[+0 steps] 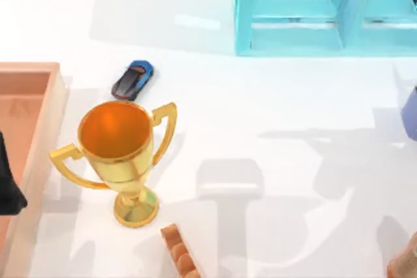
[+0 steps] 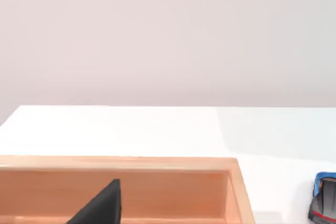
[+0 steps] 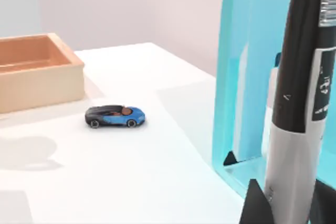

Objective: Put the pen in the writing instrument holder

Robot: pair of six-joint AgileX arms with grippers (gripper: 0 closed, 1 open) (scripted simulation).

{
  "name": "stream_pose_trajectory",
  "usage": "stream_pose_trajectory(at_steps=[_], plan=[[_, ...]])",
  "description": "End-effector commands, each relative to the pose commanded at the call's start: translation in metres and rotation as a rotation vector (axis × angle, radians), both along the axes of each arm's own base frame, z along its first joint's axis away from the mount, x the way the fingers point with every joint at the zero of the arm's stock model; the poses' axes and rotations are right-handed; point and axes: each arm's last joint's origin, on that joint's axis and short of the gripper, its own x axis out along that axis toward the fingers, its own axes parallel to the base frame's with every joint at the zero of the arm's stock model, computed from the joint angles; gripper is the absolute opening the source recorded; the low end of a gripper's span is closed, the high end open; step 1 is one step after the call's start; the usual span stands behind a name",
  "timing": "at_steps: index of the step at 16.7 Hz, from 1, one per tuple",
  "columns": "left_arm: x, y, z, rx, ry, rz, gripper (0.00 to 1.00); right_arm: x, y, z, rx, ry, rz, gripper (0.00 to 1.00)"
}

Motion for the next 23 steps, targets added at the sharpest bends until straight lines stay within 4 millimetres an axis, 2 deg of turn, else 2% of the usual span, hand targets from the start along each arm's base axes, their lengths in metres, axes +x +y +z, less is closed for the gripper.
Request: stream_pose_trajectory(at_steps=[3, 7, 20, 23], plan=[[0.0, 0.0, 0.0, 0.0, 0.0, 0.0, 1.0, -0.0021, -0.01, -0.0028, -0.023, 0.005, -0.007, 0.0], [0.0, 0.0, 0.0, 0.0, 0.0, 0.0, 1.0, -0.0024, -0.0108, -0.0031, -0.026, 0.005, -0.006, 0.0], [0.0, 0.0, 0.0, 0.0, 0.0, 0.0, 1.0, -0.0024, -0.0108, -0.0031, -0.026, 0.005, -0.006, 0.98], [0.0, 0.0, 0.0, 0.0, 0.0, 0.0, 1.0, -0.0024, -0.0108, -0.0031, -0.026, 0.005, -0.006, 1.0]])
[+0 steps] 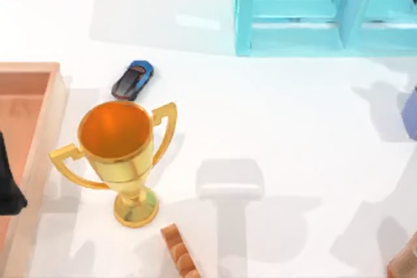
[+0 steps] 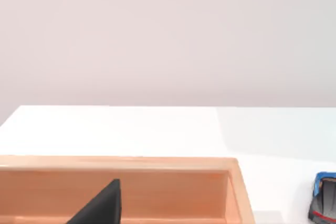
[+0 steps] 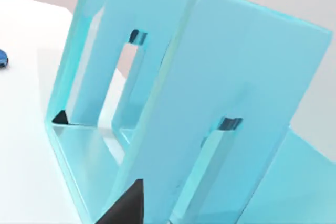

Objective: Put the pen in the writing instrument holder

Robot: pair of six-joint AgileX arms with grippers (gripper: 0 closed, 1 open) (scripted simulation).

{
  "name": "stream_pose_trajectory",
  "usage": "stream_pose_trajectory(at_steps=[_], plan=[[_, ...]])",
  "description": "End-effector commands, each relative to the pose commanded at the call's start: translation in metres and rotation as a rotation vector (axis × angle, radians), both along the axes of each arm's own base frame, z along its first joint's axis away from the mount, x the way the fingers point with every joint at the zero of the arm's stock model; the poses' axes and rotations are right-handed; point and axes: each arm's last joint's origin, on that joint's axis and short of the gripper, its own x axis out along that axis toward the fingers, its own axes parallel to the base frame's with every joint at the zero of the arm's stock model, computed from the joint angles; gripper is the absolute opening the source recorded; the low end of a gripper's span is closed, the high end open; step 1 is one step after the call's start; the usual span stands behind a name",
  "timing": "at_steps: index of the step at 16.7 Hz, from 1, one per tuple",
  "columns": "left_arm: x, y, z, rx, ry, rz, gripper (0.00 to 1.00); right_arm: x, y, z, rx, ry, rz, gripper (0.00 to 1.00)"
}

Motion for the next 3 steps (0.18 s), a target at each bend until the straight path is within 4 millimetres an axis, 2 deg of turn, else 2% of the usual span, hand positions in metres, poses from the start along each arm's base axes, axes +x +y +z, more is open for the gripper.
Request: stream_pose_trajectory(at_steps=[3], plan=[[0.0, 0.0, 0.0, 0.0, 0.0, 0.0, 1.0, 0.0, 0.0, 0.0, 0.0, 0.0, 0.0, 1.0]])
